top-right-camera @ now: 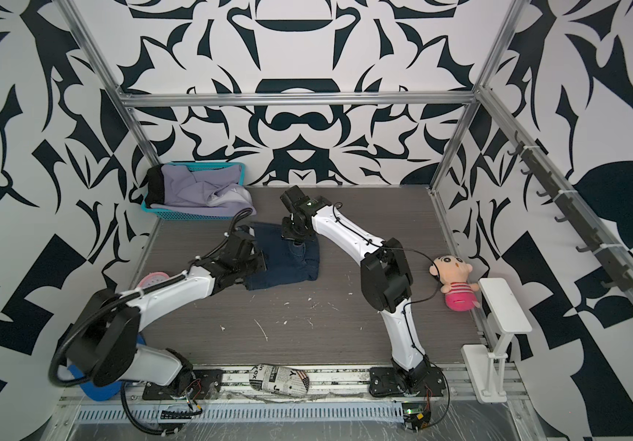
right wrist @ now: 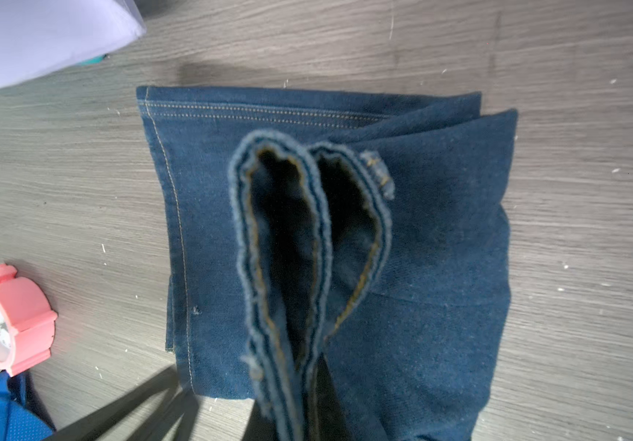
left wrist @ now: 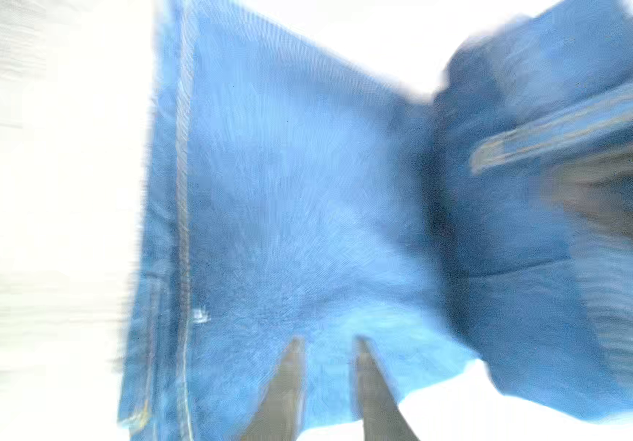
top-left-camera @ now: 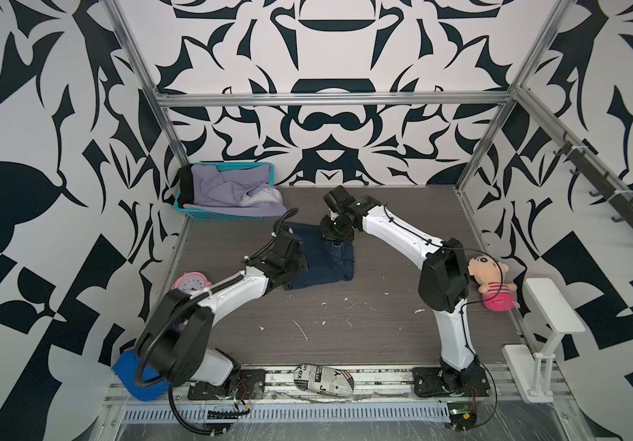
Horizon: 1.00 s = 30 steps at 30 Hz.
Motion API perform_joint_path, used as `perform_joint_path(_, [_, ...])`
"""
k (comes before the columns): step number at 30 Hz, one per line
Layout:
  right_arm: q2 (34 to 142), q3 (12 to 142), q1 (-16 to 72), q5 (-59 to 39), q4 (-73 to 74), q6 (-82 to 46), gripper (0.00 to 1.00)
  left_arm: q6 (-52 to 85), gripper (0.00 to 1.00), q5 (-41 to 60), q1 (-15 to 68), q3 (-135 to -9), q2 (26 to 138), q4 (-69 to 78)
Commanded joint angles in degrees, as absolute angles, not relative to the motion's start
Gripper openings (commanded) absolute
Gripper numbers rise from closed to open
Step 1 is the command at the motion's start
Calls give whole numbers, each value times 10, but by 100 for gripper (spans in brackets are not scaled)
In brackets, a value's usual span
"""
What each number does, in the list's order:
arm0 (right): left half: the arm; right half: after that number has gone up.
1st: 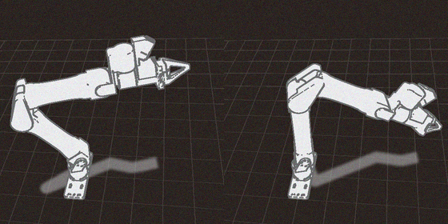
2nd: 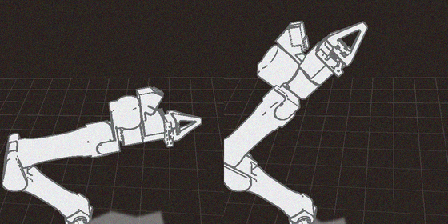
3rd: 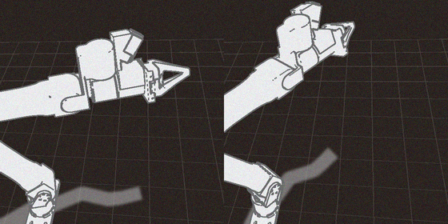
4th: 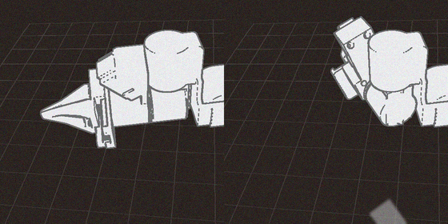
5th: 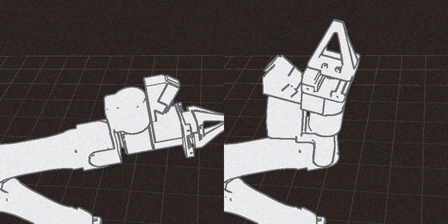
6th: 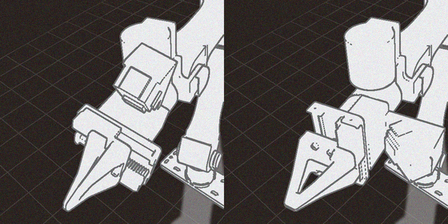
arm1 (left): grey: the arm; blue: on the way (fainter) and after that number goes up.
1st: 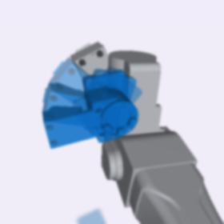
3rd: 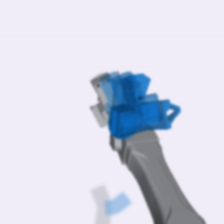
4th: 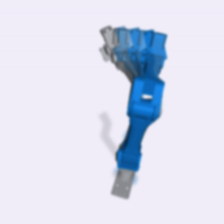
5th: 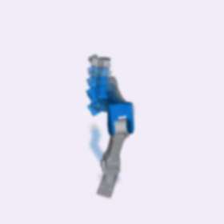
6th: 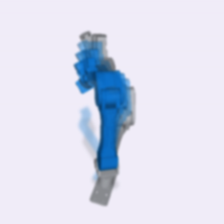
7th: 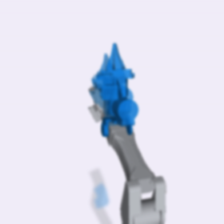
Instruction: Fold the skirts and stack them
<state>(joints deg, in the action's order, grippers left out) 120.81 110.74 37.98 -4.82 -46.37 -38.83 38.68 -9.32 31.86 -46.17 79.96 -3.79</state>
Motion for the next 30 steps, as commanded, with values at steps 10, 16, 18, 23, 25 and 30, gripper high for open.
perform_joint_path(10, [1184, 1143, 381, -48, -463, -380, 0, 401, 59, -17, 224, -440, 903, -23])
perform_joint_path(16, [1180, 1137, 382, -55, -462, -377, 0, 394, 51, -1, 223, -459, 967, -4])
perform_joint_path(18, [1178, 1134, 381, -57, -460, -377, 0, 396, 38, 2, 223, -459, 980, 2])
perform_joint_path(23, [1182, 1145, 384, -76, -452, -387, 0, 395, 25, 15, 224, -456, 995, 19])
perform_joint_path(25, [1189, 1158, 388, -71, -457, -388, 0, 396, 25, 17, 226, -455, 995, 22])
perform_joint_path(30, [1216, 1174, 390, -59, -464, -399, 0, 395, 25, 18, 228, -452, 988, 24])
